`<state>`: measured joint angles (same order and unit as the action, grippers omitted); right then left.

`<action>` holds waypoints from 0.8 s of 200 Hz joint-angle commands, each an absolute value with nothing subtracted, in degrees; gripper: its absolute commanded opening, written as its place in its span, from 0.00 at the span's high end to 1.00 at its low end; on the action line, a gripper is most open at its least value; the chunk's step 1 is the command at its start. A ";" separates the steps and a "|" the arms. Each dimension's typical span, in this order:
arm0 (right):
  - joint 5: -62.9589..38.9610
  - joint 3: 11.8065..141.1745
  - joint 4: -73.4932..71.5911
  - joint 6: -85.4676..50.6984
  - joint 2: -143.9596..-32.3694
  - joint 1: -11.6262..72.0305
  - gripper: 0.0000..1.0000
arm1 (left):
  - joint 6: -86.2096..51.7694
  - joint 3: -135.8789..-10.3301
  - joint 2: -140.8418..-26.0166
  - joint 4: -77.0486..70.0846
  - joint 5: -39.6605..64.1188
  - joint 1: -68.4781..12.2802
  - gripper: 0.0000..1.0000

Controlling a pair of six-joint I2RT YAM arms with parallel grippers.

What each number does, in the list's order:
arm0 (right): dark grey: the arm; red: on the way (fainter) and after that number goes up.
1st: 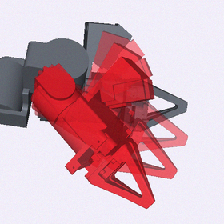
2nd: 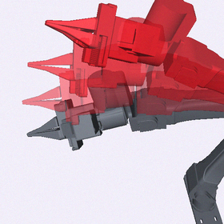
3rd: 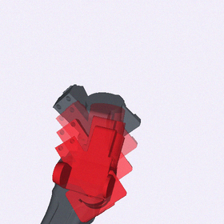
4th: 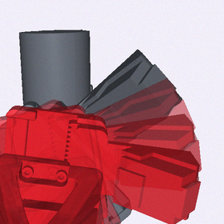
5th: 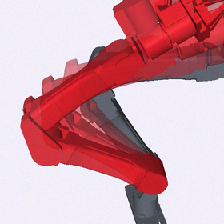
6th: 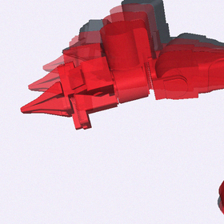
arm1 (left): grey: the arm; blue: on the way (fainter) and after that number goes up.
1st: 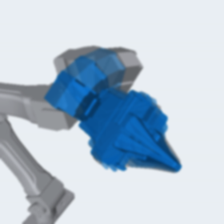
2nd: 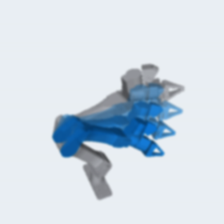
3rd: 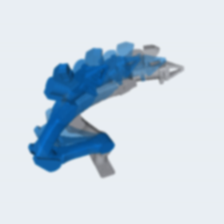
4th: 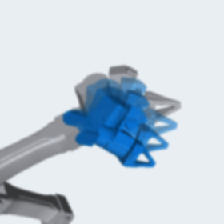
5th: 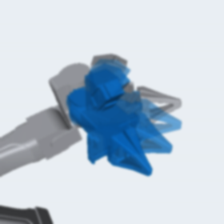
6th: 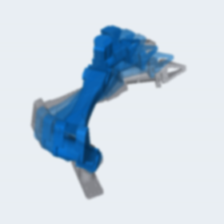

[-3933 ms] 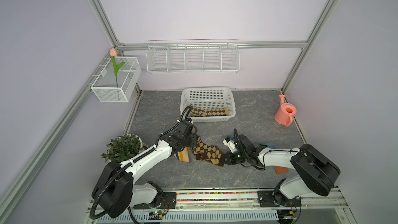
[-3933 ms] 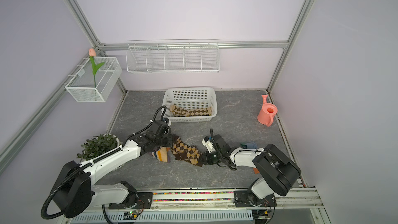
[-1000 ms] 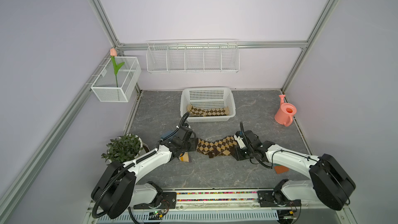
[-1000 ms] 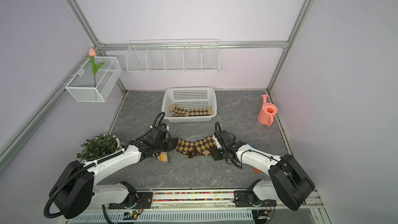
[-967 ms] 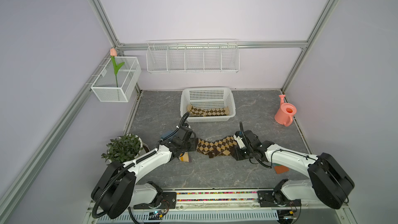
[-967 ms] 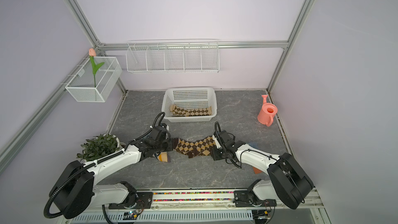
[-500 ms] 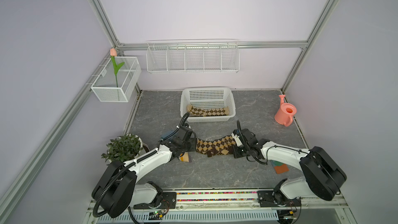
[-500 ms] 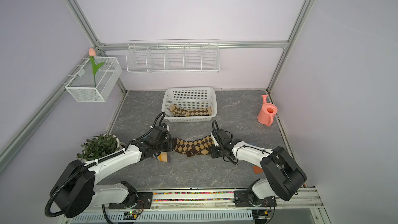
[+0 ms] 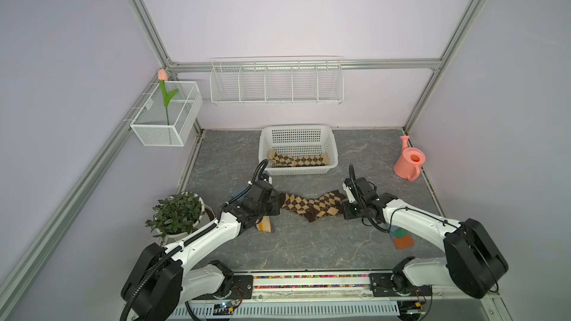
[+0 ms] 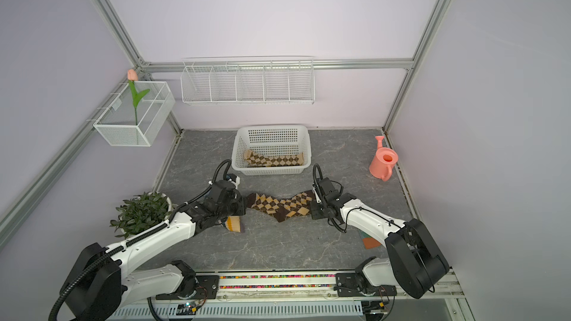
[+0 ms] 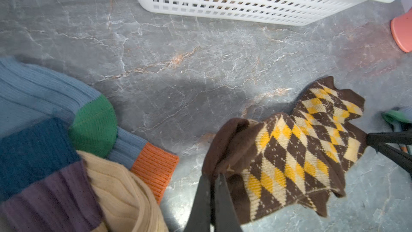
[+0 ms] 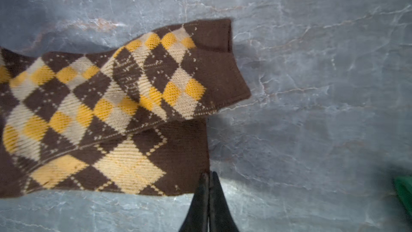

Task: Place the socks together as a pair
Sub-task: Pick up a pair of socks from the center of the board.

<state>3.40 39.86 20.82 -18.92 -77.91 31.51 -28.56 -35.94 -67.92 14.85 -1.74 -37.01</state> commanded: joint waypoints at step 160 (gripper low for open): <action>-4.18 56.84 23.10 -11.36 -88.09 50.22 0.62 | -27.42 -36.84 -76.31 14.50 -1.49 -37.18 1.00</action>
<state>-1.89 55.57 24.45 -12.71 -82.61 48.53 -27.75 -34.81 -75.94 14.00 0.45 -37.04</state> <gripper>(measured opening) 0.375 0.041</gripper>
